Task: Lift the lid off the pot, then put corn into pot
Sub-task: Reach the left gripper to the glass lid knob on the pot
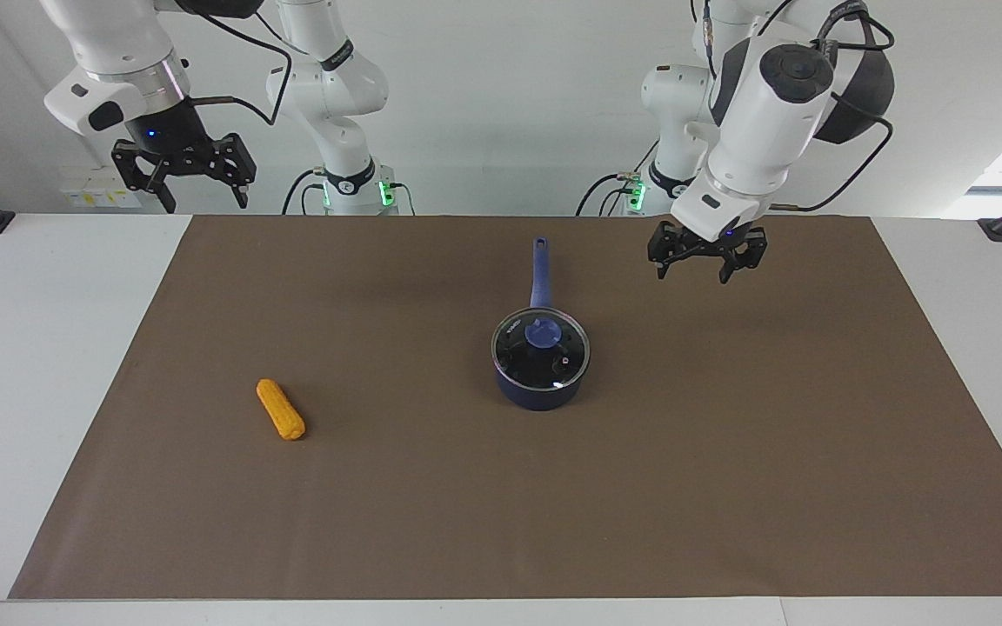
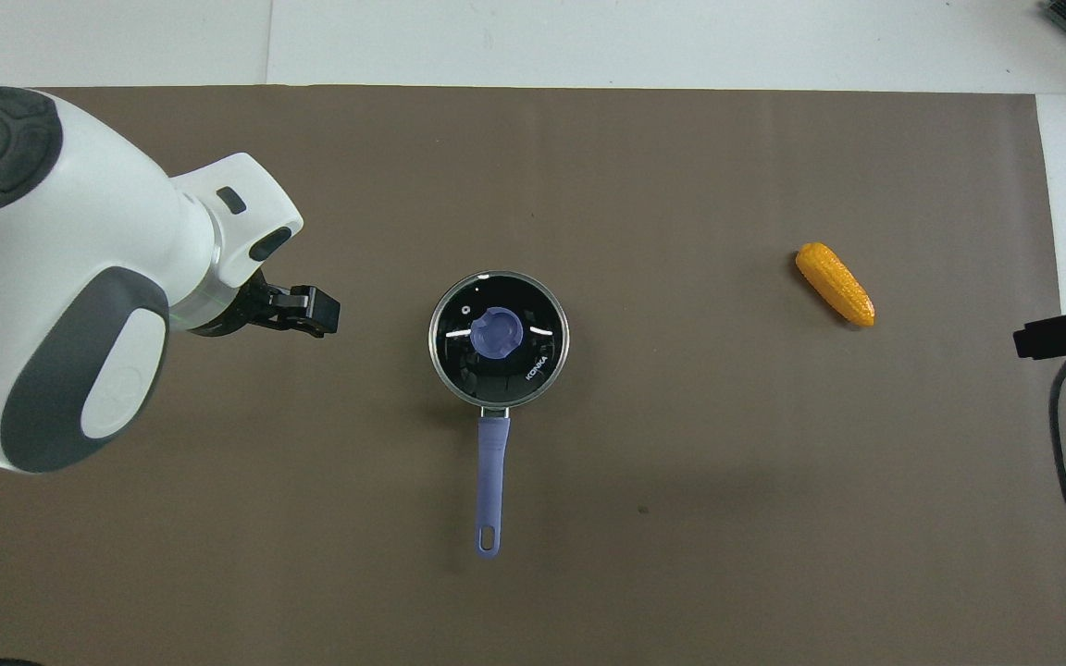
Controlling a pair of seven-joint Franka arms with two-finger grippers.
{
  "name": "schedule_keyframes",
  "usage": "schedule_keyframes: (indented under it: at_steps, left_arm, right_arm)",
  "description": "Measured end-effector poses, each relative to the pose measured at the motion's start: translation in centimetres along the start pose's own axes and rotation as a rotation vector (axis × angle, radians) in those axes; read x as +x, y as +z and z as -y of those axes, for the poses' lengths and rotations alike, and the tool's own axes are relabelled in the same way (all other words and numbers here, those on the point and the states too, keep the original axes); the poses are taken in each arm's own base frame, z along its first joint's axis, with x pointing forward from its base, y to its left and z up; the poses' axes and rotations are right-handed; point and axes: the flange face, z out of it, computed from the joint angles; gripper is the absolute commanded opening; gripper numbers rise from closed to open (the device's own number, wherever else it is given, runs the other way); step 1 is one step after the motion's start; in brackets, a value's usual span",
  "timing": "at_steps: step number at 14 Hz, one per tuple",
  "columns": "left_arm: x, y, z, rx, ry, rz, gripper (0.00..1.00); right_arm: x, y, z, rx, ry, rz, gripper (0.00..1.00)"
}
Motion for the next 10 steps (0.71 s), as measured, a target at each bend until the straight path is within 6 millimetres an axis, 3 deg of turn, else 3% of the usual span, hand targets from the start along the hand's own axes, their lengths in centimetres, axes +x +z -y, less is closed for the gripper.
schedule_keyframes:
  at_steps: [4, 10]
  left_arm:
    - [0.3, 2.1, -3.5, 0.007, -0.029, 0.009, 1.0]
    - [1.2, 8.1, -10.7, 0.047, -0.104, 0.016, 1.0]
  right_arm:
    - [0.0, 0.0, 0.0, 0.0, 0.0, 0.0, 1.0]
    - [0.0, 0.0, 0.0, 0.0, 0.0, 0.0, 1.0]
